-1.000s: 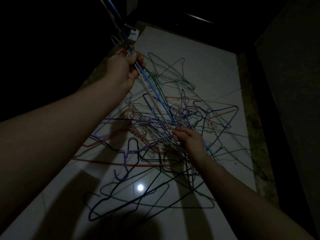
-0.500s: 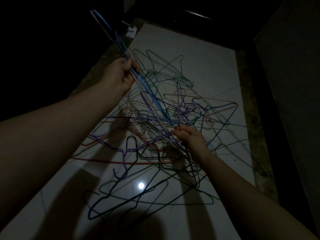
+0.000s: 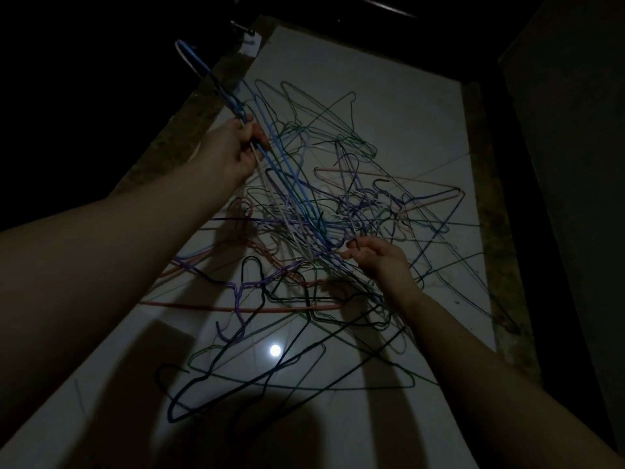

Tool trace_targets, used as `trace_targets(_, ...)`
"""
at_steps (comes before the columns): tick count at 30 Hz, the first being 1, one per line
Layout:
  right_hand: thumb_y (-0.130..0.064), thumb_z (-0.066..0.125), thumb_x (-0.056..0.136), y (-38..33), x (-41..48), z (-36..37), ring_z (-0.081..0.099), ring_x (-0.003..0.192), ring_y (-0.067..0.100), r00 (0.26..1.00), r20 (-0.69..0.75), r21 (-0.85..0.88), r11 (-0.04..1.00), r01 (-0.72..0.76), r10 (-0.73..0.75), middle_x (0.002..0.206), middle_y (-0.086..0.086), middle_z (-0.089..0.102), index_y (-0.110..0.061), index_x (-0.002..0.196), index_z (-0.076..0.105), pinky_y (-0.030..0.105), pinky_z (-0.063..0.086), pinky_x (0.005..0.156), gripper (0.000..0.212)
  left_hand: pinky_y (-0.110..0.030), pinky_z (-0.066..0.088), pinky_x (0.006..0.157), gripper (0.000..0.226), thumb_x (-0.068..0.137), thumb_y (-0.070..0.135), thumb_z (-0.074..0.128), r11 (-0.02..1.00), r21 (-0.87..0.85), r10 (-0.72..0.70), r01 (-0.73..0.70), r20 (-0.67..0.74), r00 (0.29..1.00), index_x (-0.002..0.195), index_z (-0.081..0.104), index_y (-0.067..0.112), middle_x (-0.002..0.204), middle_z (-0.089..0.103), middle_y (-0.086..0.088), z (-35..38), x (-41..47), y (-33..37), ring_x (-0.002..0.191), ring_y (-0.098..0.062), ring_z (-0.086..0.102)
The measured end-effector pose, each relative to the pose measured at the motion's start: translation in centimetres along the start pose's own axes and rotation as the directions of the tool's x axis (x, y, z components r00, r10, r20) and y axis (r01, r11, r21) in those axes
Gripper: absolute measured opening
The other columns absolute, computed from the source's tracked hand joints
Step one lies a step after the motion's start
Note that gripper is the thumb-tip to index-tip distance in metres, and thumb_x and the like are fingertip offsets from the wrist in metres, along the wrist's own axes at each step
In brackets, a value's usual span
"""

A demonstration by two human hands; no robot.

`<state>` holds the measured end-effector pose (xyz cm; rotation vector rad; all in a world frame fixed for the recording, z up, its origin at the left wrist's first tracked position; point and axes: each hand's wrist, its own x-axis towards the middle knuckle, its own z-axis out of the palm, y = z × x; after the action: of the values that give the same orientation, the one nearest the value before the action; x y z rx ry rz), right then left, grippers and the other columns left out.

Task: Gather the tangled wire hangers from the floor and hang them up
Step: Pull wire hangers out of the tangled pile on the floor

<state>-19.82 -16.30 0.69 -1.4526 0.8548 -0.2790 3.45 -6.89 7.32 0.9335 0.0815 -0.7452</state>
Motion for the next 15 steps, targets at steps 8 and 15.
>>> trace_targets(8, -0.001, 0.063, 0.077, 0.6, 0.0, -1.1, 0.049, 0.056, 0.007, 1.0, 0.015, -0.012, 1.0, -0.026, 0.027, 0.07, -0.001, 0.067, -0.018, 0.074, 0.067, 0.016, 0.036, 0.051, 0.019, -0.014, 0.042, 0.041, 0.03, 0.097, -0.006, 0.025, 0.991, -0.13, -0.026, 0.017, -0.068, 0.997, 0.08, 0.047, 0.006, 0.067, 0.035, -0.005, -0.1, 1.1, -0.7, 0.055, -0.014, 0.037)
trace_targets(15, 0.011, 0.05, 0.085, 0.9, -0.1, -1.6, 0.051, 0.044, -0.003, 0.998, -0.018, 0.061, 0.996, -0.058, 0.059, 0.066, 0.0, 0.069, -0.003, 0.086, 0.062, 0.011, 0.037, 0.044, 0.018, -0.018, 0.045, 0.047, 0.026, 0.1, -0.003, 0.027, 0.998, -0.06, 0.003, -0.003, -0.013, 1.0, 0.085, 0.046, 0.009, 0.07, 0.039, -0.005, 0.7, 1.1, -1.4, 0.058, -0.015, 0.041)
